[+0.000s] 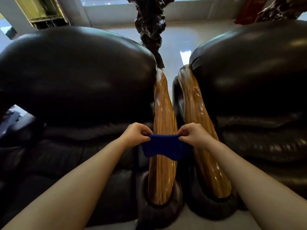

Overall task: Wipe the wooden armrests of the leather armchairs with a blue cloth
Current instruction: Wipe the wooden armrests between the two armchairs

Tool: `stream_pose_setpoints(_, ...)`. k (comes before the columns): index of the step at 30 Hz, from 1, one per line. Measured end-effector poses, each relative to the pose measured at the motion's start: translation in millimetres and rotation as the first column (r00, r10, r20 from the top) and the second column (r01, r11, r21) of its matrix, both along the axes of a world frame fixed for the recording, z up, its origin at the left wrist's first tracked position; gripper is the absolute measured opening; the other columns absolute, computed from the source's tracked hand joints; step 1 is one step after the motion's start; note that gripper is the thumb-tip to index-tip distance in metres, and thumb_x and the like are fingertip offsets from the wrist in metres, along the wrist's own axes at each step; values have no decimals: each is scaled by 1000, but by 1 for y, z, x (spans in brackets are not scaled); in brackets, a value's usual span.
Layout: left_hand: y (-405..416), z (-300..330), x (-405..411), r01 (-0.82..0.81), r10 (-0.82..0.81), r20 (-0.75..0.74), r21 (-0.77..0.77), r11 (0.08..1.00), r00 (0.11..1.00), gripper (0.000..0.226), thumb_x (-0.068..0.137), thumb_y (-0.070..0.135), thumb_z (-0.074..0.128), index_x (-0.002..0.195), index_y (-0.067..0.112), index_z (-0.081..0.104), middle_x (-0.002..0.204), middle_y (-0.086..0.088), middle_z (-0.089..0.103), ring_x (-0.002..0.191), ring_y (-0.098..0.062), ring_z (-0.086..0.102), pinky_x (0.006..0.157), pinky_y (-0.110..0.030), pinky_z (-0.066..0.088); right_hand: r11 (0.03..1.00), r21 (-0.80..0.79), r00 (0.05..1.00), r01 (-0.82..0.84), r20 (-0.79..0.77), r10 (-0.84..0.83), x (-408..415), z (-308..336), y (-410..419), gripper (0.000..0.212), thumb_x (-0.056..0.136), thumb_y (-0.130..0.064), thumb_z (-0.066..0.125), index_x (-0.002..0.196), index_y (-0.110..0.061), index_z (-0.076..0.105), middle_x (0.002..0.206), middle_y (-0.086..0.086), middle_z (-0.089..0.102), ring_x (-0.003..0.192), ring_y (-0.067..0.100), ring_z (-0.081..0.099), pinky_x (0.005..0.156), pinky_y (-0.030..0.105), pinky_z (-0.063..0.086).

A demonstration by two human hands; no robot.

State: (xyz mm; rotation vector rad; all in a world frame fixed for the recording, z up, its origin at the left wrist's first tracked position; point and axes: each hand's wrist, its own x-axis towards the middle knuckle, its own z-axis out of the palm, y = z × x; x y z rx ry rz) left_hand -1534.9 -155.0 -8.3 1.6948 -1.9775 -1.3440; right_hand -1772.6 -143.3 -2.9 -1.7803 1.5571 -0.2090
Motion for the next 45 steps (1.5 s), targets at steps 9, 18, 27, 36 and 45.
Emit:
stream_pose_setpoints(9, -86, -57, -11, 33, -34, 31, 33, 999, 999, 20, 81, 10, 64, 99, 18, 66, 96, 3, 67, 89, -6, 64, 75, -23, 54, 998, 69, 999, 10, -41, -7, -4, -66, -87, 14, 82, -15, 64, 83, -29, 60, 81, -10, 61, 77, 3, 61, 63, 18, 48)
stream_pose_setpoints(18, -168, -137, -27, -214, 221, 62, -107, 971, 973, 23, 83, 10, 62, 101, 24, 66, 103, 3, 67, 102, -14, 62, 85, -26, 51, 994, -93, 991, 62, -109, -72, -6, -143, -191, 15, 84, -18, 59, 94, -29, 62, 93, -8, 63, 88, 9, 60, 79, 29, 51)
stream_pose_setpoints(27, -123, -215, -72, 31, 101, 332, -370, 928, 938, 56, 95, 39, 15, 136, 35, -24, 147, 18, -30, 138, 0, -25, 120, -40, -2, 873, -480, 955, 93, -204, -214, 32, -210, -140, 58, 95, -42, 19, 147, -23, 2, 157, 3, 4, 145, 20, 3, 117, 42, 7)
stream_pose_setpoints(36, -130, -231, -87, -114, 215, 256, -358, 927, 942, 55, 89, 42, 7, 135, 35, -22, 147, 20, -24, 137, 3, -23, 116, -31, -5, 908, -394, 965, 141, -149, -214, 33, -233, -155, 60, 94, -41, 19, 146, -20, -3, 157, 0, 0, 144, 13, -4, 116, 33, 5)
stream_pose_setpoints(45, -190, -226, -88, -134, 234, 211, -400, 907, 949, 55, 87, 44, 2, 137, 30, -18, 148, 17, -24, 137, 3, -23, 116, -27, -8, 915, -370, 982, 159, -37, -186, 35, -226, -216, 60, 91, -45, 12, 143, -23, -11, 155, -7, -10, 142, 5, -11, 115, 29, 5)
